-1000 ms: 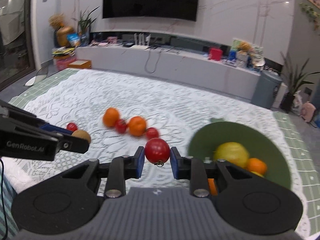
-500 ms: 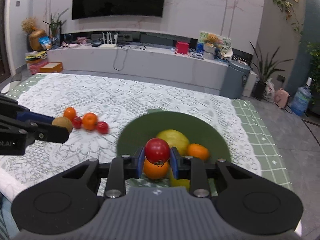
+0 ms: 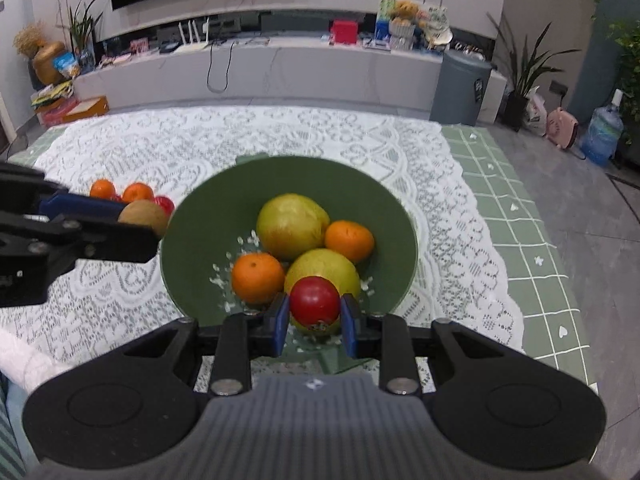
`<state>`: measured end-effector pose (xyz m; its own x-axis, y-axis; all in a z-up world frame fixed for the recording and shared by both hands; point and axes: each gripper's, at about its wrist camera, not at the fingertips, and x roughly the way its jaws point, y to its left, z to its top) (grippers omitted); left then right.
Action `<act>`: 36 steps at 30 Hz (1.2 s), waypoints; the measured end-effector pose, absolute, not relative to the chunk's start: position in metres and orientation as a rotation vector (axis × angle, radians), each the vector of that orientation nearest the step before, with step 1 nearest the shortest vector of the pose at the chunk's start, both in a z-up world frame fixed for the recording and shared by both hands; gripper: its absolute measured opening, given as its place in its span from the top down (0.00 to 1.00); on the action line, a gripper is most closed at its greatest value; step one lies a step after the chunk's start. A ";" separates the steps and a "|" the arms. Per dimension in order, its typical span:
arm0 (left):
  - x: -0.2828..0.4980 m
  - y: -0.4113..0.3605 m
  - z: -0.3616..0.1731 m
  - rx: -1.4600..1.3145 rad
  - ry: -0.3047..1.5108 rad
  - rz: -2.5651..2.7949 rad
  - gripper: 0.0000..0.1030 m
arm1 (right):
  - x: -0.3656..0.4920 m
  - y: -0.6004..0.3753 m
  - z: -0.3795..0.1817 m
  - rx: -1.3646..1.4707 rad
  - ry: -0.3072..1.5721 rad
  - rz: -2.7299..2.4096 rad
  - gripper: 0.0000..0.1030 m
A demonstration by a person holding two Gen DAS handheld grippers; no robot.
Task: Organize fruits
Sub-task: 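Carry the kiwi and tomato over the green colander with both tools, then open both tools to drop the kiwi and tomato into the colander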
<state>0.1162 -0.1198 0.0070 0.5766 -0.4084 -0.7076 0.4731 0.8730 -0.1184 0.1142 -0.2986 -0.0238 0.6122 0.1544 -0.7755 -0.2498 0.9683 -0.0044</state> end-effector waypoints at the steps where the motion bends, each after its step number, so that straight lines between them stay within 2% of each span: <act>1: 0.120 -0.123 0.005 0.094 0.815 -0.521 0.72 | 0.116 -0.298 -0.025 -0.123 0.891 0.239 0.77; 17: 0.159 -0.142 -0.026 0.131 1.011 -0.540 0.72 | 0.147 -0.290 -0.046 -0.189 1.036 0.319 0.77; 36: 0.171 -0.143 -0.046 0.157 1.082 -0.535 0.72 | 0.156 -0.277 -0.051 -0.240 1.084 0.344 0.76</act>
<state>0.1707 -0.1426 -0.0458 0.3569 -0.3377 -0.8710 0.4876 0.8626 -0.1346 0.1557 -0.2769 -0.0507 0.4229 0.1557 -0.8927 -0.3876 0.9215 -0.0229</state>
